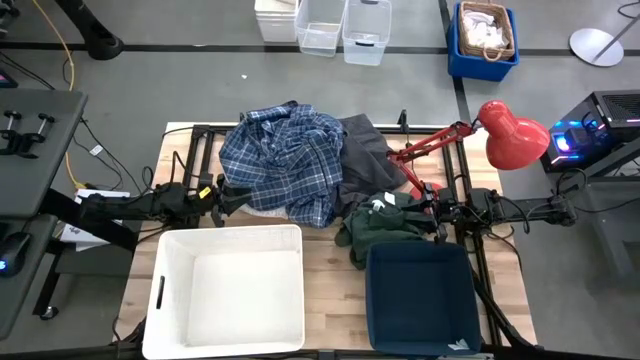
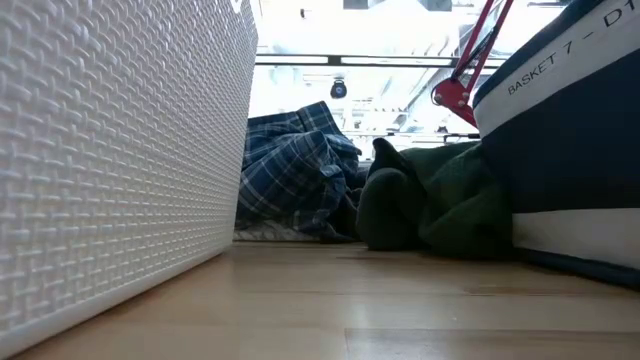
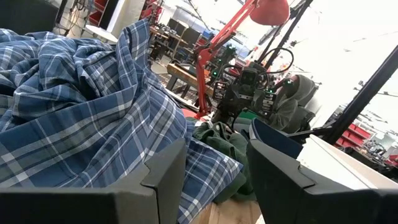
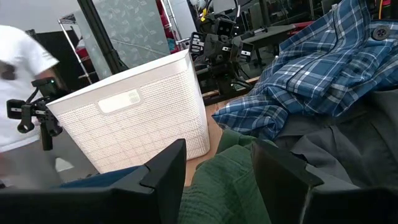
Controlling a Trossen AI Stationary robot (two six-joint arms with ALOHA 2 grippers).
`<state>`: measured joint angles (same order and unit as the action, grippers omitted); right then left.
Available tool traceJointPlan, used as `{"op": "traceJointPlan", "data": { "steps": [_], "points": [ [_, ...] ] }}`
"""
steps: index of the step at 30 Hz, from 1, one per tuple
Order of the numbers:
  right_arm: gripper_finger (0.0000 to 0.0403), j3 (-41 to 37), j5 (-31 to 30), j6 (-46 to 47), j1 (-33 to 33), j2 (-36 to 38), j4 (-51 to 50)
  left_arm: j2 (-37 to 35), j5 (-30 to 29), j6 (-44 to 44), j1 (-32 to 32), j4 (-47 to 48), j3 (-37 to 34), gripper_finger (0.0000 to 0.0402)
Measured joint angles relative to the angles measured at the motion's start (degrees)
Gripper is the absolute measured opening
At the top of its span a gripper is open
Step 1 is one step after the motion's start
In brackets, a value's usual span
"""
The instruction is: Sort clothes
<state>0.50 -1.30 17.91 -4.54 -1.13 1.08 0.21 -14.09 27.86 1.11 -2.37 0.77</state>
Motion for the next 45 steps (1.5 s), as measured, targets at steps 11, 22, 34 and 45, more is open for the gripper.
{"op": "traceJointPlan", "data": {
  "steps": [11, 22, 34, 45],
  "points": [
    [0.0179, -0.01, 0.01, 0.0, -0.01, 0.02, 0.0, -0.02, -0.01, 0.01, 0.01, 0.0, 0.0, 0.016],
    [0.0179, 0.01, 0.0, 0.0, -0.02, -0.04, 0.0, 11.17, -12.19, 8.63, -0.56, -22.03, 5.48, 0.016],
    [0.0179, 0.0, 0.0, 0.0, 0.0, -0.02, -0.01, 59.73, -0.05, -23.4, -19.59, 37.32, 62.03, 0.0184],
    [0.0179, -0.01, 0.01, 0.0, -0.01, -0.02, 0.0, 93.17, 9.37, -17.73, -27.13, 64.31, 84.94, 0.0239]
  ]
}}
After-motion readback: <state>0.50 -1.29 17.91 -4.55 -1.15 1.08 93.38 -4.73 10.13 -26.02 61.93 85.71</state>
